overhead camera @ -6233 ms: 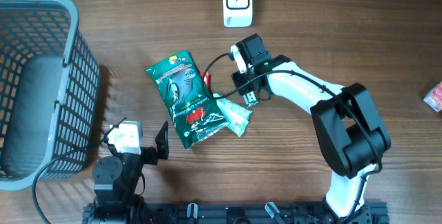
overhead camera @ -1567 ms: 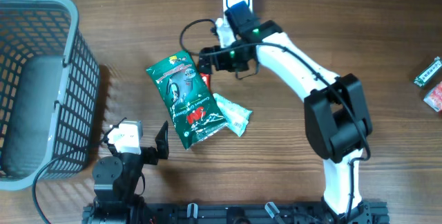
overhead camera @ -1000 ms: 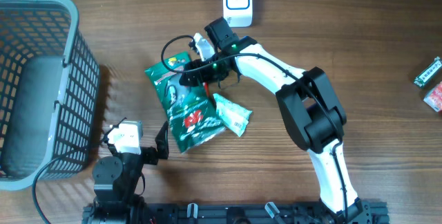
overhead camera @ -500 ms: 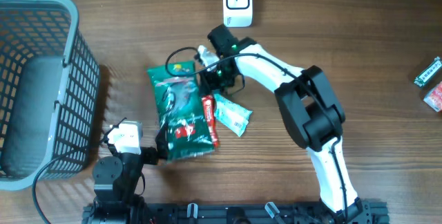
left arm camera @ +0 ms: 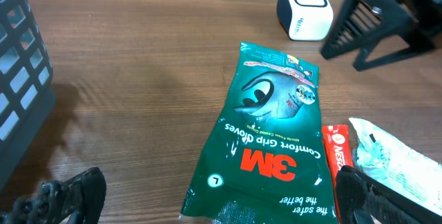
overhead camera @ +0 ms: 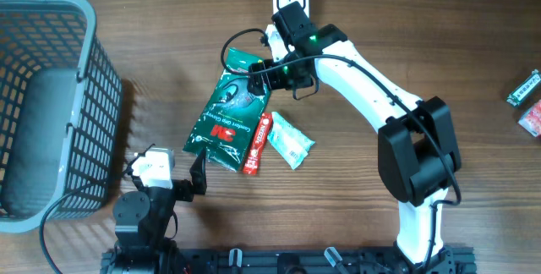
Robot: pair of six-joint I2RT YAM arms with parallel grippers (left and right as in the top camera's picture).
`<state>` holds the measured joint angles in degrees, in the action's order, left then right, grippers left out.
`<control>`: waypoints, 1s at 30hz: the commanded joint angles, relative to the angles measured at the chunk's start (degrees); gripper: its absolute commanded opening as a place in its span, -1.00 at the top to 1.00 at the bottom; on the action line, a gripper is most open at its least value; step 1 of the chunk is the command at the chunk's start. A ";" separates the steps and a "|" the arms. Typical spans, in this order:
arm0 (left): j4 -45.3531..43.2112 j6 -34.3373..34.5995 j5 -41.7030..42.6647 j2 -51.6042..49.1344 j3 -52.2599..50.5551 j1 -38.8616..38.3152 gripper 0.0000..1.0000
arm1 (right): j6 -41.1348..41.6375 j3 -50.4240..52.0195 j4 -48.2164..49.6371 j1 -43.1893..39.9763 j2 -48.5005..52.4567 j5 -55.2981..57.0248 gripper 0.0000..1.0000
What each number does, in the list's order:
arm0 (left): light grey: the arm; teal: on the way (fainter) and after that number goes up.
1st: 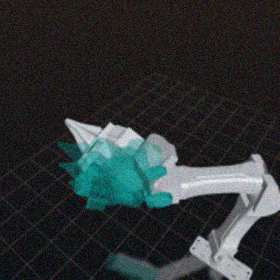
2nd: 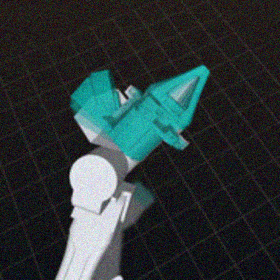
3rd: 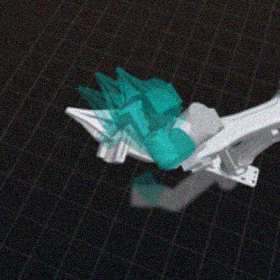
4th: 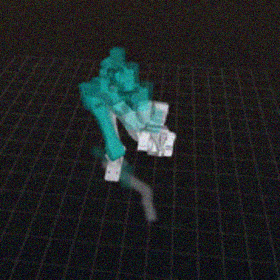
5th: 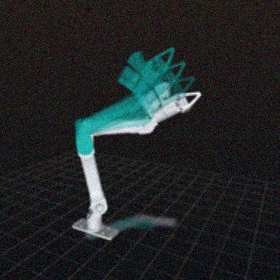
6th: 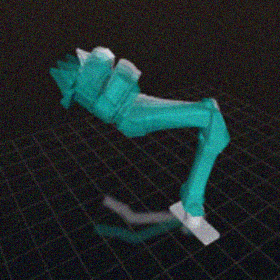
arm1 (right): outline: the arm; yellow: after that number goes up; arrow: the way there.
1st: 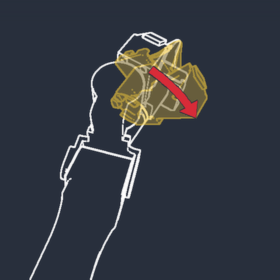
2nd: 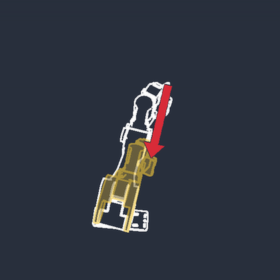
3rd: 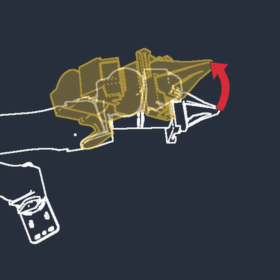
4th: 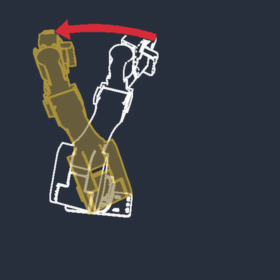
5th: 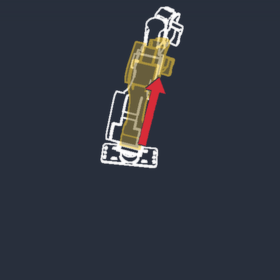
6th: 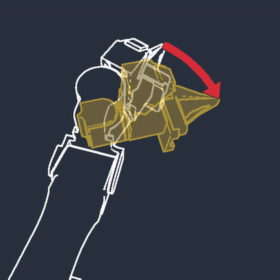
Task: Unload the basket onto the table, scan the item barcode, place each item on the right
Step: 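Reach the right gripper to the green 3M glove pack and grasp it, then lift the glove pack with the right gripper and swing it rightward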
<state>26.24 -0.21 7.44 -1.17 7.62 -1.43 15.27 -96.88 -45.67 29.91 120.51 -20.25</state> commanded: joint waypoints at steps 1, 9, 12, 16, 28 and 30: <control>0.22 -0.87 0.87 0.35 0.04 -0.11 -1.00 | 9.03 0.26 5.03 1.01 2.99 1.73 -0.98; 0.22 -0.87 0.87 0.35 0.04 -0.11 -1.00 | 25.05 0.11 8.74 8.90 3.93 20.02 -0.99; 0.22 -0.87 0.87 0.35 0.04 -0.11 -1.00 | 28.85 0.09 9.51 10.38 5.84 24.59 -0.99; 0.22 -0.87 0.87 0.35 0.04 -0.11 -1.00 | 31.39 0.09 10.01 10.43 10.91 25.83 -0.99; 0.22 -0.87 0.85 0.35 0.04 -0.11 -1.00 | 31.26 -2.49 -1.25 9.68 14.86 21.92 0.91; 0.22 -0.87 0.87 0.35 0.04 -0.11 -1.00 | 30.73 -6.80 -9.22 7.76 10.78 21.88 0.91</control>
<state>26.26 -0.19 7.44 -1.17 7.62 -1.45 46.41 -101.67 -47.51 40.03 131.66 3.44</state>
